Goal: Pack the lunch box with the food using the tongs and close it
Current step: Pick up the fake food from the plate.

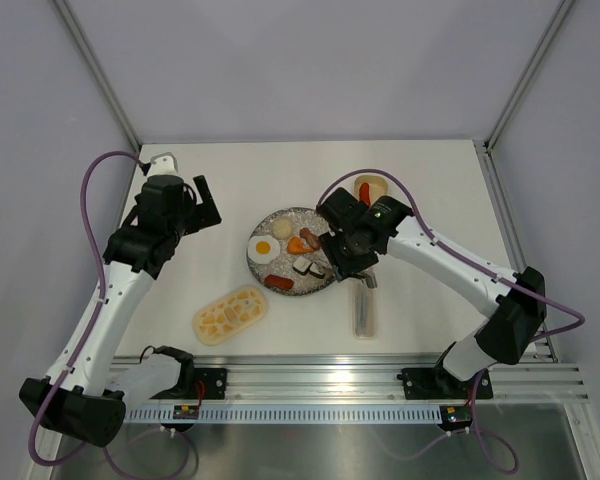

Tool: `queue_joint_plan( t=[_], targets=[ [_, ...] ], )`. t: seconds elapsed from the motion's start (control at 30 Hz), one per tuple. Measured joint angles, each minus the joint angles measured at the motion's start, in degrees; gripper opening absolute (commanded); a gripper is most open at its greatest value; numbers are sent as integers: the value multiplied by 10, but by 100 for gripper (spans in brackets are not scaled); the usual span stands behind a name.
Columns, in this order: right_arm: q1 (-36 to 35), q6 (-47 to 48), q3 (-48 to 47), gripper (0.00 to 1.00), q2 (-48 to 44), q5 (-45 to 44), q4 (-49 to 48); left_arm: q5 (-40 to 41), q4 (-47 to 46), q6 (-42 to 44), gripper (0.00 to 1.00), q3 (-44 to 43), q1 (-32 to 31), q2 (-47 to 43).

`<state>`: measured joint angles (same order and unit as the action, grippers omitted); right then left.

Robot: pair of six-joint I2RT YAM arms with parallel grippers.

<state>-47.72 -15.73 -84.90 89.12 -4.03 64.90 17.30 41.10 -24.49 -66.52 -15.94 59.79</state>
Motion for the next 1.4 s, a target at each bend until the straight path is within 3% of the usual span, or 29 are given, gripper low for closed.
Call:
queue_joint_plan(
  t=[0.57,0.83,1.4],
  targets=[
    [-1,54,6,55,40,5,21,-2,-5,0,99,0,0,13],
    [-1,73,6,61,63,5,18,-2,-5,1,99,0,0,15],
    [-1,101,-8,60,95,-5,-2,-2,-5,1,99,0,0,14]
  ],
)
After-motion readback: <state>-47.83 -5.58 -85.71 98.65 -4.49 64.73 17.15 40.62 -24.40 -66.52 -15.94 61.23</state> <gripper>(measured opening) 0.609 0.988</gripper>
